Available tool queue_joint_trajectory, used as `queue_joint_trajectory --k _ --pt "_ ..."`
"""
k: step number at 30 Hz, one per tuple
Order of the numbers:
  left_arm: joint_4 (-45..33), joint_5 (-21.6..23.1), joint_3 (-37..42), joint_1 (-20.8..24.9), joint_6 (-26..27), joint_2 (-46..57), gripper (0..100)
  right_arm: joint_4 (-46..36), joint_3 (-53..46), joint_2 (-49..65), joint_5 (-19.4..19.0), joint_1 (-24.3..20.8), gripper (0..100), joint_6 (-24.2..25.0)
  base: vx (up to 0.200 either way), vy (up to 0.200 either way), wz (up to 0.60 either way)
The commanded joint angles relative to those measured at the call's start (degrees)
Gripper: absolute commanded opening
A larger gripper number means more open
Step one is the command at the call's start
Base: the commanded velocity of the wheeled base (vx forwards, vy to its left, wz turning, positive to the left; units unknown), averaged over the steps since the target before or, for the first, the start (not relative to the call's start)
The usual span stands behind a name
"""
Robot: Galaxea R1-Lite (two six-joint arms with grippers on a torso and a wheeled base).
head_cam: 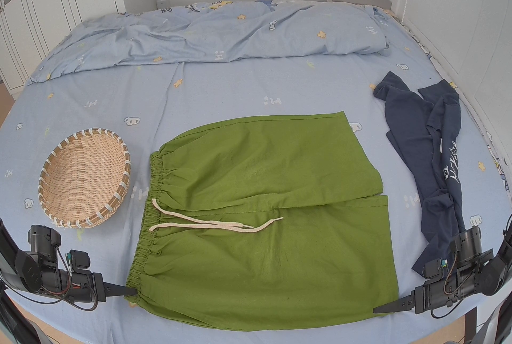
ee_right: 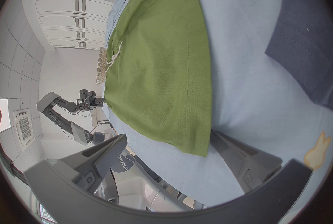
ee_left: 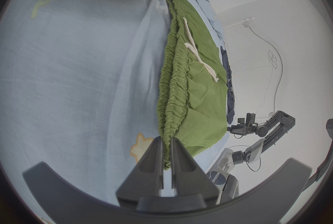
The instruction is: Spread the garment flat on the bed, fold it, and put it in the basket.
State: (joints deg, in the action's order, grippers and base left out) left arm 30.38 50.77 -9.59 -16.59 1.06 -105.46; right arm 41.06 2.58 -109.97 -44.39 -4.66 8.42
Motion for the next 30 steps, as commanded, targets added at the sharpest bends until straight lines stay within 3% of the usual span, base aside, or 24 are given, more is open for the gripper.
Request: queue_joint_trajectory --k 1,9,10,30 --pt "0.03 0.03 0.01 -0.02 -0.01 -0.1 0 -0.01 0.05 -0.6 0.18 -0.09 100 0.01 0.0 0.0 0.0" --pt "0.03 0.03 0.01 -0.2 -0.01 -0.1 0 -0.1 -0.3 -0.51 0.18 0.0 100 0.01 0.0 0.0 0.0" --pt "0.03 0.03 0.1 -0.2 -0.01 -0.1 0 -0.1 -0.39 -0.51 0.18 0.0 0 0.1 0.0 0.0 0.0" --pt "-0.23 -0.32 1.86 -1.25 -0.09 0.61 0 -0.28 -2.58 0.2 0.26 0.79 0 -0.07 0.0 0.0 0.0"
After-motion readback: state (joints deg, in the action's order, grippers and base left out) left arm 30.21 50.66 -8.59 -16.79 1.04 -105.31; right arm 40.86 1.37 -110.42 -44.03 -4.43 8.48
